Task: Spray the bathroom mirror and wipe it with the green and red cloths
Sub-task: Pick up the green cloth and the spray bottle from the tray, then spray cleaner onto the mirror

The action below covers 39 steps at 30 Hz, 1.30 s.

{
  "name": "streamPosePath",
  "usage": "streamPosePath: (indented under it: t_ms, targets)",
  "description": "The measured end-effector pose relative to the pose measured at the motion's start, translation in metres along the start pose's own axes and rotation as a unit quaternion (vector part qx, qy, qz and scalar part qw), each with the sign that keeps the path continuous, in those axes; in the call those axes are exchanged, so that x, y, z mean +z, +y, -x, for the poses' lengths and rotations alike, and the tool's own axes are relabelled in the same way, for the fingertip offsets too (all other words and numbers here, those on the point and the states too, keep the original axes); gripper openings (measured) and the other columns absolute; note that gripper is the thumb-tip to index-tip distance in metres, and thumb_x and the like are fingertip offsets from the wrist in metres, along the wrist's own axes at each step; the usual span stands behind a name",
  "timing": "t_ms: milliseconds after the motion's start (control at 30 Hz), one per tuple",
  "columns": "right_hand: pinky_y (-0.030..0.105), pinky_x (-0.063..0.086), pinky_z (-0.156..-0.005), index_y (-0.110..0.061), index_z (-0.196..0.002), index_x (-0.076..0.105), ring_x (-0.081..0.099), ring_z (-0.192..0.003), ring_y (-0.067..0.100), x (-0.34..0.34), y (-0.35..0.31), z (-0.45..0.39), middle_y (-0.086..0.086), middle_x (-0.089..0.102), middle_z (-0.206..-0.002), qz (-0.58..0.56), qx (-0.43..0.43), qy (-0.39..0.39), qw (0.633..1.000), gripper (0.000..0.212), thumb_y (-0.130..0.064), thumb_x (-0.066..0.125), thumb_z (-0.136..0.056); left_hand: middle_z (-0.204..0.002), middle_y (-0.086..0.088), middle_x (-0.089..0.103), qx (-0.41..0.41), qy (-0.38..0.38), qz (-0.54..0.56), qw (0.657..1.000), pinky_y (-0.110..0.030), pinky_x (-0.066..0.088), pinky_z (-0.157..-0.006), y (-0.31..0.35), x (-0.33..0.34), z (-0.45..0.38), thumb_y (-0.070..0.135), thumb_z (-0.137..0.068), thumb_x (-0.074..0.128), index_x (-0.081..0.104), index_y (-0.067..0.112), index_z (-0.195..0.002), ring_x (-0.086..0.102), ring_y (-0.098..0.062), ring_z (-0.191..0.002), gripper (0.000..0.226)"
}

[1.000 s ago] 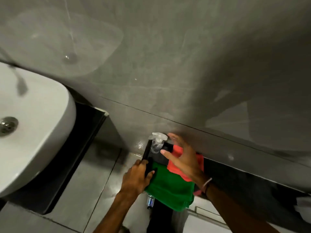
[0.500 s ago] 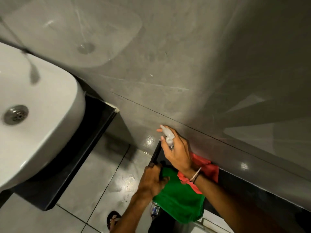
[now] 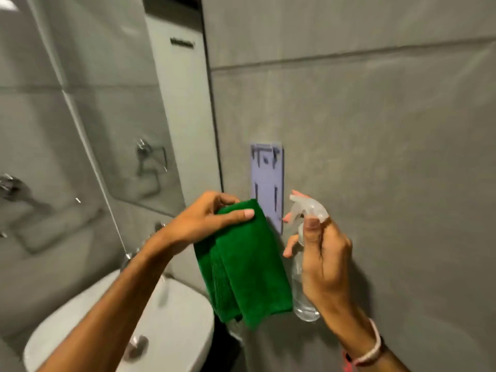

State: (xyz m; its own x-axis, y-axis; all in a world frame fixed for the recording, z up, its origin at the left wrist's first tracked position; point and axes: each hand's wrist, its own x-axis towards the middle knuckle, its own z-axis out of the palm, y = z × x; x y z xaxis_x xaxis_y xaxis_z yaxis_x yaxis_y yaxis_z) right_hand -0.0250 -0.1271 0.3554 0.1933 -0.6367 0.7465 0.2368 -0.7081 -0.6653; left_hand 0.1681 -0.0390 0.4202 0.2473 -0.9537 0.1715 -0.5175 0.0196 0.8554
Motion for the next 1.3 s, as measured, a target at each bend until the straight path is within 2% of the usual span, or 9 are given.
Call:
streamPosePath:
  t_ms: [167, 300, 433, 500, 800, 933, 1033, 1200, 1300]
  targets:
    - [-0.002, 0.041, -0.062, -0.019, -0.121, 0.071, 0.066, -0.060, 0.003, 0.032, -0.076, -0.073, -0.002, 0.066, -0.066, -0.011, -0.128, 0.041, 0.991, 0.069, -0.067, 0.025, -0.104, -0.072, 0.002, 0.074, 0.091, 0.047, -0.085, 0.991, -0.019, 0.053, -0.057, 0.123, -0.095, -0.013, 0.035, -0.098, 0.061, 0.075, 0.017, -0.076, 0.068, -0.012, -0.064, 0.032]
    - [-0.007, 0.034, -0.059, -0.009, -0.093, 0.077, 0.058, -0.057, -0.006, 0.047, -0.116, -0.115, -0.011, 0.054, -0.060, 0.049, -0.192, 0.055, 0.979, 0.077, -0.063, 0.024, -0.105, -0.065, 0.009, 0.073, 0.136, 0.032, -0.119, 0.983, -0.012, 0.050, -0.054, 0.182, -0.127, -0.012, 0.026, -0.101, 0.058, 0.075, 0.022, -0.070, 0.068, -0.003, -0.059, 0.036]
    - [0.028, 0.056, -0.050, -0.012, -0.089, 0.076, 0.063, -0.051, 0.014, 0.053, -0.127, -0.126, -0.010, 0.057, -0.061, 0.096, -0.206, 0.020, 0.974, 0.087, -0.074, 0.015, -0.100, -0.078, 0.000, 0.075, 0.144, 0.038, -0.123, 0.981, -0.016, 0.053, -0.059, 0.200, -0.141, -0.006, 0.029, -0.100, 0.059, 0.075, 0.017, -0.081, 0.070, -0.014, -0.067, 0.028]
    - [0.039, 0.054, -0.046, -0.012, -0.088, 0.074, 0.063, -0.050, 0.020, 0.051, -0.122, -0.119, -0.005, 0.059, -0.061, 0.112, -0.222, 0.025, 0.968, 0.083, -0.071, 0.018, -0.103, -0.083, -0.004, 0.076, 0.149, 0.040, -0.110, 0.982, -0.018, 0.054, -0.062, 0.198, -0.143, -0.005, 0.029, -0.100, 0.059, 0.076, 0.015, -0.087, 0.071, -0.018, -0.072, 0.026]
    - [0.027, 0.044, -0.051, -0.010, -0.098, 0.082, 0.068, -0.054, 0.023, 0.024, -0.081, -0.054, 0.001, 0.073, -0.070, 0.204, -0.229, 0.006, 0.952, 0.075, -0.055, 0.024, -0.109, -0.080, 0.001, 0.079, 0.167, 0.012, -0.064, 0.984, -0.015, 0.056, -0.060, 0.170, -0.130, -0.002, 0.029, -0.100, 0.059, 0.079, 0.018, -0.093, 0.074, -0.010, -0.068, 0.024]
    - [0.018, 0.037, -0.051, -0.008, -0.089, 0.081, 0.062, -0.051, 0.018, 0.003, -0.061, -0.019, -0.005, 0.065, -0.064, 0.209, -0.155, -0.032, 0.965, 0.078, -0.058, 0.024, -0.108, -0.082, 0.000, 0.081, 0.157, 0.010, -0.059, 0.986, -0.018, 0.060, -0.063, 0.154, -0.116, -0.008, 0.030, -0.098, 0.061, 0.080, 0.020, -0.091, 0.076, -0.011, -0.070, 0.023]
    - [0.034, 0.048, -0.054, -0.013, -0.111, 0.078, 0.060, -0.057, 0.018, -0.020, -0.038, 0.027, -0.001, 0.066, -0.078, 0.227, -0.100, -0.047, 0.968, 0.067, -0.058, 0.028, -0.108, -0.085, 0.001, 0.082, 0.155, -0.001, -0.056, 0.986, -0.017, 0.060, -0.064, 0.137, -0.101, -0.006, 0.033, -0.097, 0.062, 0.080, 0.018, -0.099, 0.077, -0.011, -0.073, 0.023]
    - [0.036, 0.055, -0.063, -0.031, -0.109, 0.076, 0.064, -0.067, 0.011, -0.066, 0.021, 0.122, -0.011, 0.058, -0.093, 0.160, 0.109, -0.037, 0.980, 0.030, -0.043, 0.049, -0.106, -0.096, 0.002, 0.082, 0.139, -0.033, -0.066, 0.988, -0.018, 0.062, -0.066, 0.091, -0.061, 0.003, 0.041, -0.095, 0.063, 0.079, 0.021, -0.103, 0.079, -0.016, -0.081, 0.027]
    - [0.047, 0.057, -0.081, -0.032, -0.115, 0.077, 0.067, -0.082, 0.017, -0.090, 0.061, 0.179, -0.006, 0.059, -0.094, 0.137, 0.264, -0.073, 0.952, 0.023, -0.032, 0.057, -0.104, -0.099, 0.000, 0.082, 0.120, -0.048, -0.063, 0.990, -0.020, 0.063, -0.068, 0.056, -0.032, 0.010, 0.042, -0.094, 0.063, 0.078, 0.015, -0.106, 0.079, -0.017, -0.083, 0.033]
